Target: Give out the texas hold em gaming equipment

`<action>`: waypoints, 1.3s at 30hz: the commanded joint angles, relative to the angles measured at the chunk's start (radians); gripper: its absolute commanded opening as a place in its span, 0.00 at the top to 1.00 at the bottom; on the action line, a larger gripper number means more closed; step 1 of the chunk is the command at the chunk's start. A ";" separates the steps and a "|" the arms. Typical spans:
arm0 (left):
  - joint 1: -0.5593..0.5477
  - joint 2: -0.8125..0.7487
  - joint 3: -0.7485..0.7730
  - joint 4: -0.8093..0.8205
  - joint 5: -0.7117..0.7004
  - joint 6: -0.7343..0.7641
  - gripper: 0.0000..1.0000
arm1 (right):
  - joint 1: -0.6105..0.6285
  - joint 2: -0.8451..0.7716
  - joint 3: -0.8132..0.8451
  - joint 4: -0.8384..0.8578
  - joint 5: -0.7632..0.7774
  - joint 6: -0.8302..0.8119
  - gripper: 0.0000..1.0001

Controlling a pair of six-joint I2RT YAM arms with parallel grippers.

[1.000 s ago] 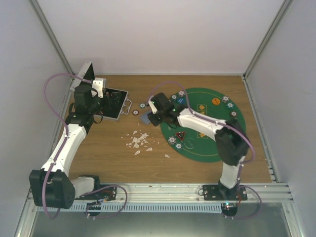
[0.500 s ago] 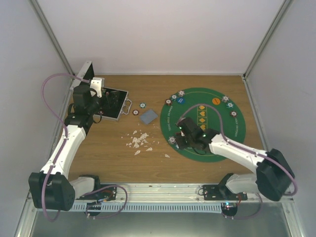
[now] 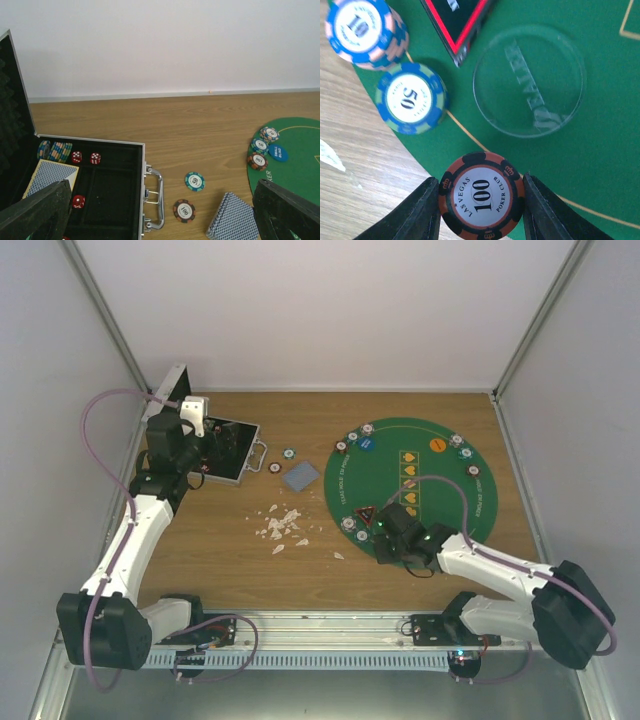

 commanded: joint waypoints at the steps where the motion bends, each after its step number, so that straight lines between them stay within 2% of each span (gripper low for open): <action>1: 0.008 -0.018 -0.006 0.039 -0.014 0.014 0.01 | 0.020 -0.005 -0.033 0.046 -0.010 0.066 0.63; 20: 0.008 -0.016 -0.005 0.043 0.009 0.011 0.01 | 0.026 0.132 -0.047 0.160 0.023 0.031 0.60; 33: 0.008 0.002 -0.006 0.047 0.029 -0.001 0.01 | 0.027 0.114 -0.045 0.138 0.048 0.036 0.43; 36: 0.008 0.009 -0.008 0.052 0.046 -0.001 0.01 | 0.027 0.072 -0.031 0.100 0.053 0.036 0.42; 39: 0.004 0.037 -0.007 0.055 0.076 0.004 0.01 | 0.025 -0.014 -0.017 0.064 0.051 0.027 0.36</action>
